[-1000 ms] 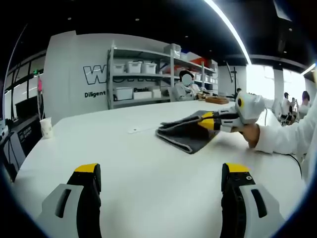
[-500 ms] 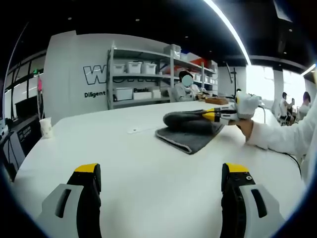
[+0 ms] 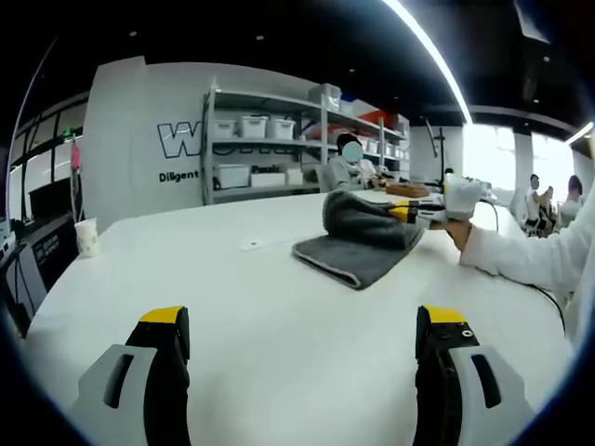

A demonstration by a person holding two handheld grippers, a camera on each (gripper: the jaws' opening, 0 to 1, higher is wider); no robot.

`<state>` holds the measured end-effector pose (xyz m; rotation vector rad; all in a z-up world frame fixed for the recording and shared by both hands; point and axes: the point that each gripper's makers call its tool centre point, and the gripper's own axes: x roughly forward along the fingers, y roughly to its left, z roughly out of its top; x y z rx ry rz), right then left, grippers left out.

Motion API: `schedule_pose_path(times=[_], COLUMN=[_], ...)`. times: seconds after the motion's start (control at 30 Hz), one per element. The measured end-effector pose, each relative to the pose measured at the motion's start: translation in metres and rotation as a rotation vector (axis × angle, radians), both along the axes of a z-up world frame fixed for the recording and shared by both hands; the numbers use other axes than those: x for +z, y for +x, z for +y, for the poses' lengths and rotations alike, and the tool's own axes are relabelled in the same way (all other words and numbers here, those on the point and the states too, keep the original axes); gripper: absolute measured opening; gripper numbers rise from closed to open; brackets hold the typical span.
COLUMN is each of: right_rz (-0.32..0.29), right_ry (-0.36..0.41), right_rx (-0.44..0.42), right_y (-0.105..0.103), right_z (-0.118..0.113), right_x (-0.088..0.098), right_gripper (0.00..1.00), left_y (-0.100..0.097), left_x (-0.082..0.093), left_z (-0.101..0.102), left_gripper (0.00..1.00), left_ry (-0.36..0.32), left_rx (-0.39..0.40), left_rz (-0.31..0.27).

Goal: Open the folded towel by lifting each exposed corner and separating the folded layers until the towel lies flat within the target outline without major curled edges

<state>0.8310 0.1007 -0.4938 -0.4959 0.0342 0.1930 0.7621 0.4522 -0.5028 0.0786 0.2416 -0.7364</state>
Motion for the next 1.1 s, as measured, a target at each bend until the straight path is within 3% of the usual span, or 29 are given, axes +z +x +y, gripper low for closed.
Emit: schedule_pose_path(times=[0.47,1.1], right_rz=[-0.006,-0.01], right_ry=[-0.035,-0.018], right_rx=[-0.105,-0.242], right_y=[0.0,-0.013], right_z=[-0.052,-0.126], right_x=[-0.001,-0.001], right_gripper=[0.0,0.0], left_y=[-0.002,0.001], left_x=[-0.001,-0.004], left_z=[0.0,0.0], left_gripper=[1.0,1.0], left_ry=[0.001,0.002], left_rx=[-0.002,-0.003], left_rz=[0.005,0.014])
